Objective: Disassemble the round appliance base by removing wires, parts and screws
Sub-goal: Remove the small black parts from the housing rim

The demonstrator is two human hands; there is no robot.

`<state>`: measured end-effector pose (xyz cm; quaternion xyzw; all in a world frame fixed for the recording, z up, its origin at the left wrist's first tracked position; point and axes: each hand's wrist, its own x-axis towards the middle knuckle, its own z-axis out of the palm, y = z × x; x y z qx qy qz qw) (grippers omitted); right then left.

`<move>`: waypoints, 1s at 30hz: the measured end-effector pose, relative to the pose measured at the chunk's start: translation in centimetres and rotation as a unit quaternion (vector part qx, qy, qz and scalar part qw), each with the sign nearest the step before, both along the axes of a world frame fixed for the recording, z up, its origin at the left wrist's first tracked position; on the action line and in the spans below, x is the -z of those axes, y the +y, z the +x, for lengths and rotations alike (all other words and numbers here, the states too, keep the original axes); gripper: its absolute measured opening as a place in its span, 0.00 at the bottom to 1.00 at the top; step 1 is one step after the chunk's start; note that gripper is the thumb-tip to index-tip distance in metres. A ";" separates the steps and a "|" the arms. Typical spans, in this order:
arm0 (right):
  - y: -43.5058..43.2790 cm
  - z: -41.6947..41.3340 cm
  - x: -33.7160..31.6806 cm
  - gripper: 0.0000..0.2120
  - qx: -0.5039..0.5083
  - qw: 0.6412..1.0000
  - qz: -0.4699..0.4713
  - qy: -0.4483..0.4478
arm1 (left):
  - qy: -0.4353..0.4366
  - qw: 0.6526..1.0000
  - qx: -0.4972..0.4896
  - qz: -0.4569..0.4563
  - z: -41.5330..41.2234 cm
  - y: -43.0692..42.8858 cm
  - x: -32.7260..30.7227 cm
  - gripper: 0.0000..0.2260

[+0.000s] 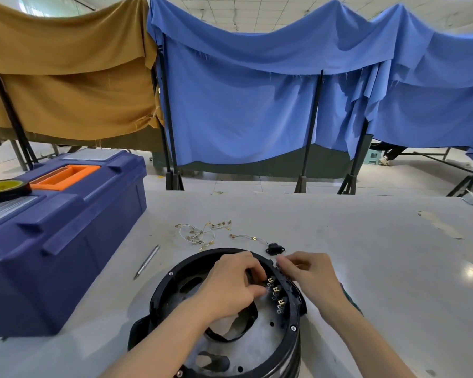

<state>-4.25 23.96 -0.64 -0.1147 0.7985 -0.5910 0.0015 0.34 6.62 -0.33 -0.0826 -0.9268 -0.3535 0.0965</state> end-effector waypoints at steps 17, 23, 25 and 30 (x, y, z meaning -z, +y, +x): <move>-1.6 1.8 1.3 0.04 -0.017 0.983 -0.179 -0.031 | 0.052 0.995 0.012 -0.079 0.8 1.0 0.2 0.08; -1.8 1.7 1.5 0.07 -0.008 0.978 -0.201 -0.045 | 0.057 0.991 0.026 -0.122 1.0 1.3 0.1 0.11; -1.9 1.7 1.6 0.08 -0.006 0.978 -0.204 -0.048 | 0.056 0.989 0.025 -0.132 1.0 1.5 0.2 0.11; -2.0 1.7 1.6 0.09 -0.008 0.976 -0.209 -0.051 | 0.055 0.985 0.016 -0.163 1.1 2.0 0.1 0.11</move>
